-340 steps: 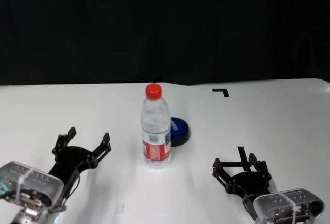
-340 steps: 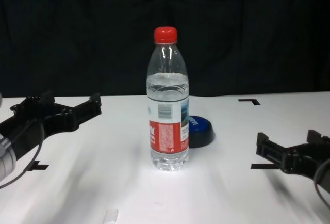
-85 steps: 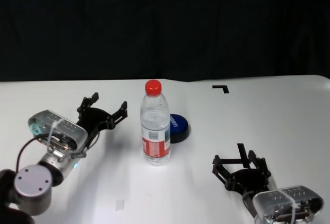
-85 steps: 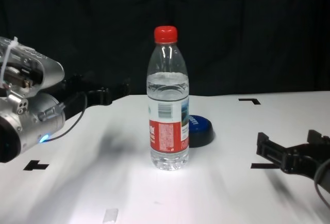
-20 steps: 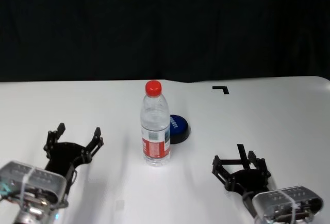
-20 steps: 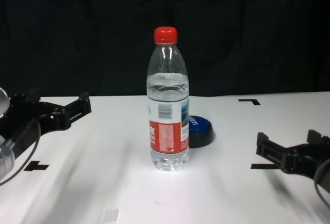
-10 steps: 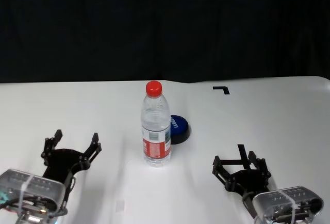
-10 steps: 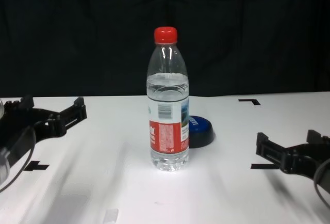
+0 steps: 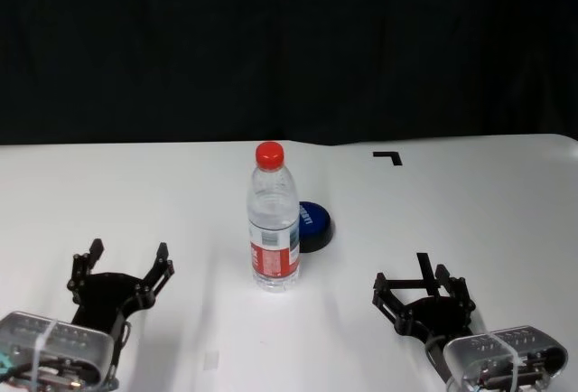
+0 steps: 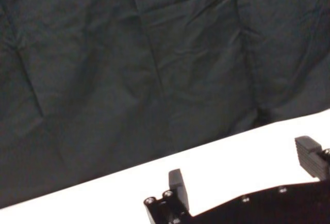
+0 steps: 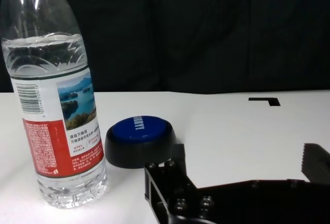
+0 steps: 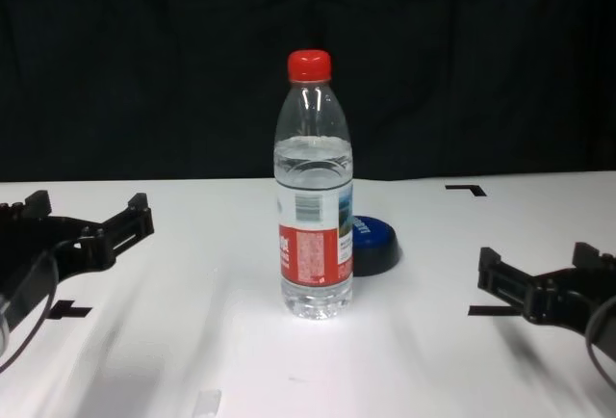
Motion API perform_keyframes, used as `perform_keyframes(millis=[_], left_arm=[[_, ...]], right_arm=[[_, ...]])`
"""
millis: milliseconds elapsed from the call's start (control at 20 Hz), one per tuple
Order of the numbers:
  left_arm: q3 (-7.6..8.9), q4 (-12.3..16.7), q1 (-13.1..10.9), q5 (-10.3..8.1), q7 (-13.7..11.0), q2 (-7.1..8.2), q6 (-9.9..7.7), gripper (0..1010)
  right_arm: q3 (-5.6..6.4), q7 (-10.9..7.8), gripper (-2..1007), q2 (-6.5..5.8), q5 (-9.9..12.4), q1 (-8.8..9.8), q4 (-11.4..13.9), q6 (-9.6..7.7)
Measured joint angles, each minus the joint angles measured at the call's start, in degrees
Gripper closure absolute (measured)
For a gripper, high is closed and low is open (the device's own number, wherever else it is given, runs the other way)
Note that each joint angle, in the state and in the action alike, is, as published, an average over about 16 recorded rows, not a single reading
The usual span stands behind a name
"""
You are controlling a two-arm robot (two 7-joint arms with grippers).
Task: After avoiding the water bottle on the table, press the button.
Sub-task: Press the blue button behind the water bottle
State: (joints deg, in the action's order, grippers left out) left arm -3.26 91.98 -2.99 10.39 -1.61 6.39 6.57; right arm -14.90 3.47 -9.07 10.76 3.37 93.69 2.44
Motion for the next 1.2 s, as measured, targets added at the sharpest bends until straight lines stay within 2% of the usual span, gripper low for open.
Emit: perform_keyframes(millis=[750, 1200], left_arm=[[0.59, 1.0, -1.9, 0.85, 0.9, -1.40, 0.22, 1], [0.85, 1.3, -2.4, 0.89, 1.3, -2.20, -0.34, 1]], right_arm=[[0.00, 0.00, 2, 0.00, 0.0, 0.00, 0.0, 0.00], [0.00, 0.00, 2, 0.00, 0.0, 0.00, 0.0, 0.00]])
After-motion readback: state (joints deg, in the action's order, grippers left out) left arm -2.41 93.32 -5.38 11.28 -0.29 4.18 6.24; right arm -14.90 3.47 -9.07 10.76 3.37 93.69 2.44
